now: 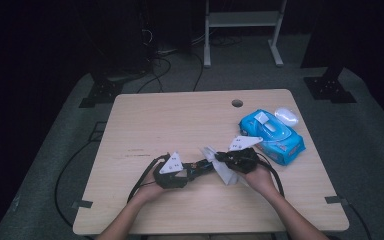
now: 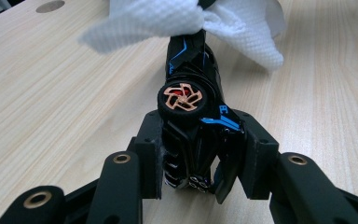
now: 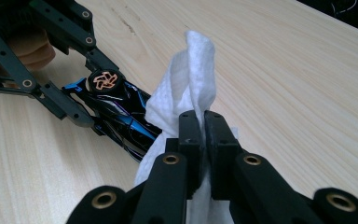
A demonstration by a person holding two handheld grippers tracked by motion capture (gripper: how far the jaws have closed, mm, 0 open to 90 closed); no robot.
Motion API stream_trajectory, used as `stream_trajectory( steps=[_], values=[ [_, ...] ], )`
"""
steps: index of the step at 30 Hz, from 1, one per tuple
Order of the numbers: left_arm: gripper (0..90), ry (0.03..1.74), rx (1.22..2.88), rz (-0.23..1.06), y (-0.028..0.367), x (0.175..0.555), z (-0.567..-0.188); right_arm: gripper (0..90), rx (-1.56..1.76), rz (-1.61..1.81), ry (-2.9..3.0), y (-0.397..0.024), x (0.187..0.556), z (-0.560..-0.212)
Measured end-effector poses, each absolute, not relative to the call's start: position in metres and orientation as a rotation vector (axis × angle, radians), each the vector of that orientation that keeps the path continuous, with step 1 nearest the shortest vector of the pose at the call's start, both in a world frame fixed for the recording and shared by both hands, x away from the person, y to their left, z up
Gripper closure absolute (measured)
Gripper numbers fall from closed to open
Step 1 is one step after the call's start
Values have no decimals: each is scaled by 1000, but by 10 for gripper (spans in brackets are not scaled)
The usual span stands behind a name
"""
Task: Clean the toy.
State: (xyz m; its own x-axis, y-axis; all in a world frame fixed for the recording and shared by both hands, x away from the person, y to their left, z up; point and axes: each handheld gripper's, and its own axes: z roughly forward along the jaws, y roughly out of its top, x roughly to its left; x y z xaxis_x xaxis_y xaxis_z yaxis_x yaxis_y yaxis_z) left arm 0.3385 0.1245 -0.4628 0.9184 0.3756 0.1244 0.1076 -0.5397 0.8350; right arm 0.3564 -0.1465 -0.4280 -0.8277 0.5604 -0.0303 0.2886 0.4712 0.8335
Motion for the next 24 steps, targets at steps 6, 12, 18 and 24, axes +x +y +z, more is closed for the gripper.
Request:
stream_trajectory(
  steps=[6, 12, 18, 24],
  values=[
    [581, 345, 2134, 352, 126, 339, -462, 857, 752, 1279, 2411, -154, 361, -429],
    [580, 348, 2135, 363, 126, 340, -462, 858, 776, 1274, 2406, -156, 366, -428],
    [576, 376, 2125, 372, 129, 342, -462, 858, 768, 1294, 2412, -154, 362, -430],
    [568, 378, 2133, 389, 129, 342, -462, 858, 757, 1309, 2412, -156, 355, -432]
  ],
)
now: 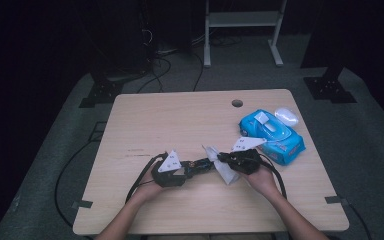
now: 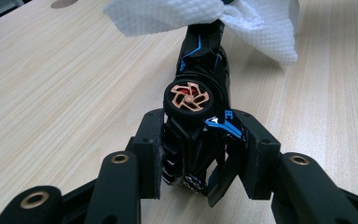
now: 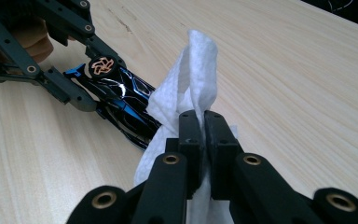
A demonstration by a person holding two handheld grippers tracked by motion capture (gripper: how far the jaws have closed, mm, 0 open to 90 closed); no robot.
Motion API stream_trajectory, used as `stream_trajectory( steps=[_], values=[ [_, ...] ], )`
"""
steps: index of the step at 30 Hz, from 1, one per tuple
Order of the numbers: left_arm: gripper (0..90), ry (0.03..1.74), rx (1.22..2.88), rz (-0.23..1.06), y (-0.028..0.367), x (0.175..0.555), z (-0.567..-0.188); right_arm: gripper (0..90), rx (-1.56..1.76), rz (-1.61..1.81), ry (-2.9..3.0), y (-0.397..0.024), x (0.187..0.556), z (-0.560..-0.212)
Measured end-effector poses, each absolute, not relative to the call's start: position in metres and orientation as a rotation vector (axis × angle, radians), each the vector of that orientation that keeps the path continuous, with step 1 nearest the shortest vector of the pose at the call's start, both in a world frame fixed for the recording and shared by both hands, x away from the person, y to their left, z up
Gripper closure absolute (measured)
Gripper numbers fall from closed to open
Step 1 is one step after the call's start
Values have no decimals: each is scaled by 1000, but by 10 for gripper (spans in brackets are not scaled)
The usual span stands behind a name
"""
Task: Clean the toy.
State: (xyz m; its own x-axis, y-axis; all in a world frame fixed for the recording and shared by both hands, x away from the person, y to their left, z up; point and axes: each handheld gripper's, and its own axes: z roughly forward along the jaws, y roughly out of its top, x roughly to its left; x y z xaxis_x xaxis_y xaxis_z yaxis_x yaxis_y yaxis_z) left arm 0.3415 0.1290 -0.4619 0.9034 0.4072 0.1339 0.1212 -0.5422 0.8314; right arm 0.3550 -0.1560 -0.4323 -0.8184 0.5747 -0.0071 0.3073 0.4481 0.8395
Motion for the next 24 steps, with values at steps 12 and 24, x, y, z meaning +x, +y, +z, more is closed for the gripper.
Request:
stream_trajectory(
  steps=[12, 24],
  values=[
    [528, 369, 2141, 394, 127, 338, -462, 858, 732, 1317, 2398, -158, 345, -436],
    [482, 368, 2141, 373, 126, 338, -462, 858, 728, 1312, 2416, -160, 339, -437]
  ],
)
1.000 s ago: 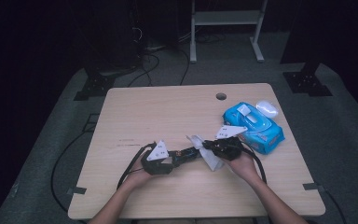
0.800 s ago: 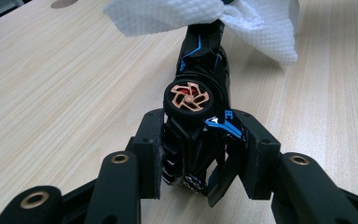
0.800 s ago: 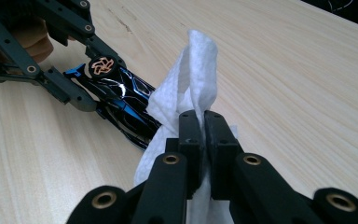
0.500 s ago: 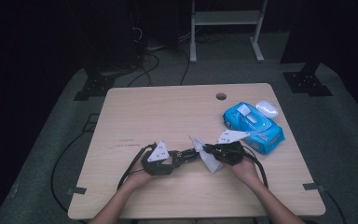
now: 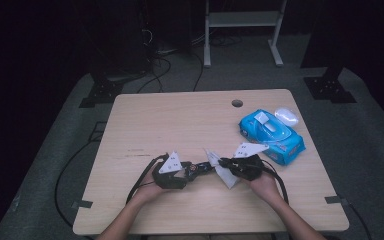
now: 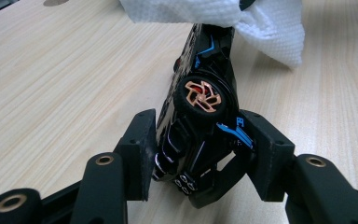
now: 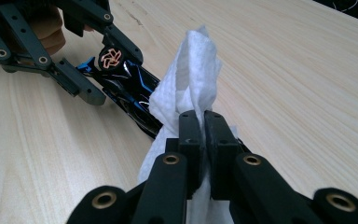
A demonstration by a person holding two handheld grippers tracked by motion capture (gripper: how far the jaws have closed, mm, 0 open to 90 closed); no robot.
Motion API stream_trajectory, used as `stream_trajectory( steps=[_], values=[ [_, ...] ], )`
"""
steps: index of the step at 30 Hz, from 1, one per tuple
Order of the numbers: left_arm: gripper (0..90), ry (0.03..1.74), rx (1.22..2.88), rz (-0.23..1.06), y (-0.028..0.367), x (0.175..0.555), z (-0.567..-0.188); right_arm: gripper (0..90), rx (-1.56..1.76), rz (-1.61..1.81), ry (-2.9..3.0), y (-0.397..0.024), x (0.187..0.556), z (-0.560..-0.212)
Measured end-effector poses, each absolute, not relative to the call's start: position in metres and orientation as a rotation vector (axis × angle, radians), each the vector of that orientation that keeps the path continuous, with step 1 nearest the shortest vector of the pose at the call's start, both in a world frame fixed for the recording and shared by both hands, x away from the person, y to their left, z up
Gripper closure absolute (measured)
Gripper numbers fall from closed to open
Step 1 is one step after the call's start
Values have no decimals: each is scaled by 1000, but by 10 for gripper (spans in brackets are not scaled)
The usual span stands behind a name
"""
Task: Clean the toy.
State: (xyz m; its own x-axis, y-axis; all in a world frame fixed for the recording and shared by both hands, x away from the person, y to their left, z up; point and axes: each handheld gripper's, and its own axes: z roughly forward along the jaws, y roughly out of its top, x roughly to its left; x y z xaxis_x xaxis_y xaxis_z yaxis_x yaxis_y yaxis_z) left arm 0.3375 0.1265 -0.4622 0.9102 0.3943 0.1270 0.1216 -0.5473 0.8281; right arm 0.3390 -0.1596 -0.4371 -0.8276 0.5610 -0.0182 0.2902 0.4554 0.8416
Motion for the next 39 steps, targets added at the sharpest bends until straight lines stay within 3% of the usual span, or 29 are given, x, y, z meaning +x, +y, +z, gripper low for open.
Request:
stream_trajectory(
  steps=[18, 28, 36, 39],
  values=[
    [424, 302, 2165, 428, 127, 333, -464, 857, 696, 1243, 2472, -157, 325, -446],
    [406, 282, 2173, 426, 126, 332, -465, 855, 736, 1290, 2466, -149, 336, -442],
    [193, 341, 2167, 418, 128, 342, -461, 855, 714, 1258, 2501, -141, 346, -455],
    [171, 375, 2193, 385, 126, 349, -467, 854, 707, 1249, 2509, -141, 346, -456]
  ],
)
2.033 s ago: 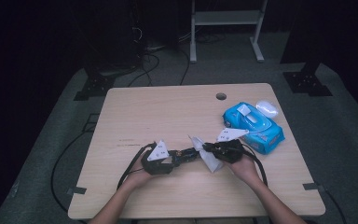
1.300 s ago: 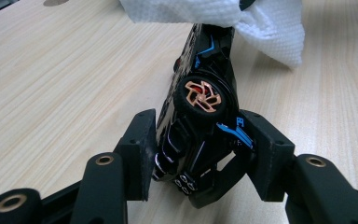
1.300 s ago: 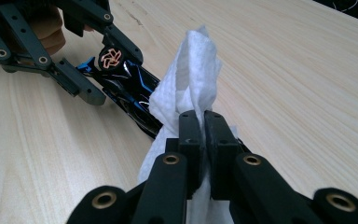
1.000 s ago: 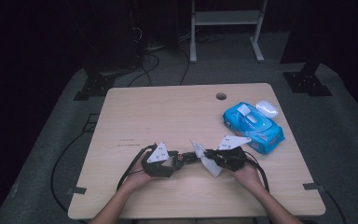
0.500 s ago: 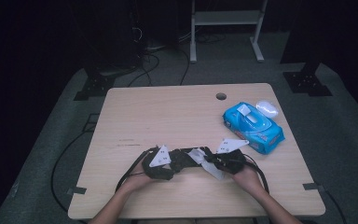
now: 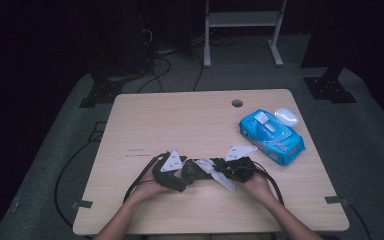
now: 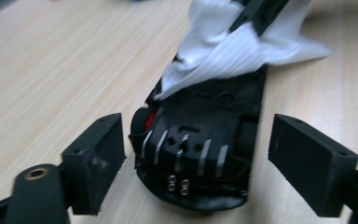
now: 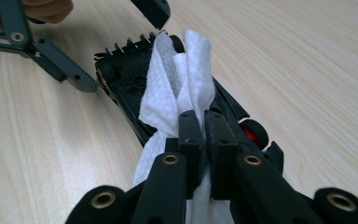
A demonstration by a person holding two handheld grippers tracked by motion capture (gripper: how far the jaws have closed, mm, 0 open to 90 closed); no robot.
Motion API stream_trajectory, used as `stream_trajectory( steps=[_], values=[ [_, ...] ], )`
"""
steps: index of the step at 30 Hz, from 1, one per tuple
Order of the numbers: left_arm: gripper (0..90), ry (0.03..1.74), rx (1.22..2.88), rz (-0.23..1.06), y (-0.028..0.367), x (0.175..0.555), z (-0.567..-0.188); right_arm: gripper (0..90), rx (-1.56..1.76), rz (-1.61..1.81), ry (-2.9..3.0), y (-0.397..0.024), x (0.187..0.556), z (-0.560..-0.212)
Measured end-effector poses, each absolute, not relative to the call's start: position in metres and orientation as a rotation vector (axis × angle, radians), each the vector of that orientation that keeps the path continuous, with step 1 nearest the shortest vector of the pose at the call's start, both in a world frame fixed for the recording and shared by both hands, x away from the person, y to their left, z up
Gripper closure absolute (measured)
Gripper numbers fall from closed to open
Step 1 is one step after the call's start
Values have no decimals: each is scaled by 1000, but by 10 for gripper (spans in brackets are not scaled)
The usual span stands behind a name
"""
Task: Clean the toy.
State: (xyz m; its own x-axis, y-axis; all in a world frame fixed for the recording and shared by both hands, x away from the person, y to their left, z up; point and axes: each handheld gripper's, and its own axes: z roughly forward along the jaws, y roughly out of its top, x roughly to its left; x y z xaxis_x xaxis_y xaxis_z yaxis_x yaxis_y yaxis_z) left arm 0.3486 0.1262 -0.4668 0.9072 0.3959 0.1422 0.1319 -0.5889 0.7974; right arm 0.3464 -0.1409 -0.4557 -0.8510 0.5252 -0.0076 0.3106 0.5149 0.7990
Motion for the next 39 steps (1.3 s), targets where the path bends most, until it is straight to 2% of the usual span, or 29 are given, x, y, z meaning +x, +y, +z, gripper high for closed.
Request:
stream_trajectory(
  steps=[5, 7, 10, 23, 27, 29, 33, 39],
  values=[
    [158, 383, 2230, 345, 122, 353, -473, 852, 685, 1256, 2527, -143, 349, -459],
    [210, 359, 2242, 338, 122, 352, -473, 852, 693, 1255, 2527, -144, 350, -459],
    [227, 353, 2250, 338, 121, 349, -472, 852, 697, 1257, 2530, -143, 351, -458],
    [248, 338, 2249, 354, 120, 341, -470, 848, 601, 1306, 2581, -109, 344, -454],
    [248, 338, 2243, 360, 119, 340, -469, 758, 627, 1317, 2574, -114, 345, -456],
    [249, 339, 2243, 363, 119, 340, -470, 683, 632, 1314, 2558, -116, 344, -455],
    [248, 339, 2240, 364, 119, 340, -469, 610, 626, 1362, 2524, -120, 343, -447],
    [249, 338, 2243, 369, 119, 339, -469, 615, 598, 1364, 2503, -105, 342, -447]
  ],
)
